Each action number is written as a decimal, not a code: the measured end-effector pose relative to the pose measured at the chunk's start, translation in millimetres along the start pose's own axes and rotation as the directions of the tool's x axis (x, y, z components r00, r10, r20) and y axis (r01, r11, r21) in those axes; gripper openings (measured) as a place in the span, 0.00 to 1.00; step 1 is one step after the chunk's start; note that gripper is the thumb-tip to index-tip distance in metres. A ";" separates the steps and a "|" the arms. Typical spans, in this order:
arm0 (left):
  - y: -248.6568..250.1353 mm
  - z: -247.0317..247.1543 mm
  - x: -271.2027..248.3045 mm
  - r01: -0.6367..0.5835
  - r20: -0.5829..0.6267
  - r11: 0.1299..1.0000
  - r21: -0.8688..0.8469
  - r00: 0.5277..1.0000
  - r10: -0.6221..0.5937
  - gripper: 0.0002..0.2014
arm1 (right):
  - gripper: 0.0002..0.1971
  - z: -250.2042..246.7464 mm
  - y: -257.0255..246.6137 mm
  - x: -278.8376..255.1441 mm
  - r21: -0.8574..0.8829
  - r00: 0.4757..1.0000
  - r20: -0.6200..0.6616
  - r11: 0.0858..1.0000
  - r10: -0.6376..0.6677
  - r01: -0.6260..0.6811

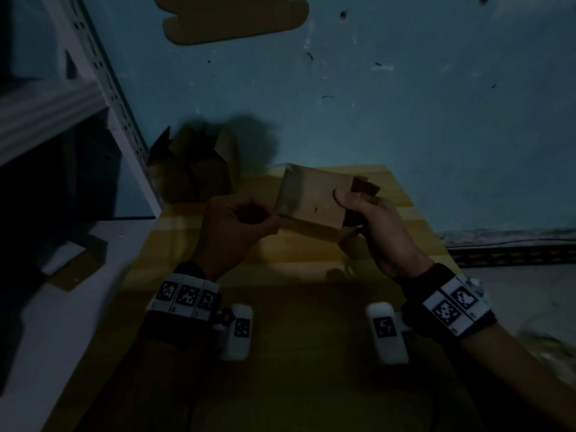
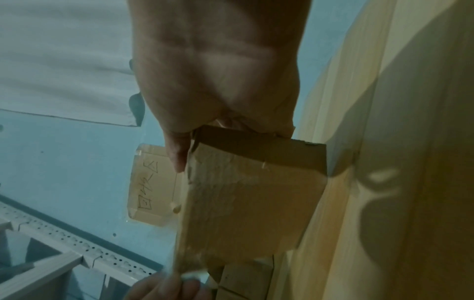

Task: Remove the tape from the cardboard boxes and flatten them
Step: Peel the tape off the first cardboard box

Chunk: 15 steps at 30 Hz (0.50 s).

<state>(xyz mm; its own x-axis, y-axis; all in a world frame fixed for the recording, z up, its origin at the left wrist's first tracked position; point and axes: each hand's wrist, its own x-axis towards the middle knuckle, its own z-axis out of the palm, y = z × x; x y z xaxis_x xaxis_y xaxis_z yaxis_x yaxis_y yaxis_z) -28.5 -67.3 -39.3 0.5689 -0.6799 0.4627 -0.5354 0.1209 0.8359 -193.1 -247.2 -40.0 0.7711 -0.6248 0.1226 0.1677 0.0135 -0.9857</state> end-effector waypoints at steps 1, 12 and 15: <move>1.4 -3.0 0.1 0.003 0.019 1.000 -0.015 1.000 -0.002 0.03 | 0.11 -0.2 -0.1 0.0 -0.007 1.000 0.006 1.000 -0.007 0.007; -1.4 -8.9 -3.7 0.109 0.050 0.988 -0.107 0.993 -0.104 0.17 | 0.17 2.4 1.7 1.9 -0.019 1.000 -0.010 0.999 -0.026 0.026; 0.1 -10.4 -2.9 0.145 0.076 0.981 -0.127 0.988 -0.137 0.22 | 0.23 3.4 3.1 2.1 -0.011 0.999 -0.024 0.999 -0.030 0.030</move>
<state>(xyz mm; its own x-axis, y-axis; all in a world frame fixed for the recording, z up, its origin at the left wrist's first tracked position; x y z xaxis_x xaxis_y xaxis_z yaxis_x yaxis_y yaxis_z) -23.7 -57.8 -37.4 0.5874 -0.7432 0.3203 -0.3633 0.1115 0.9250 -188.9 -245.8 -42.4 0.7510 -0.6433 0.1492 0.1834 -0.0139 -0.9829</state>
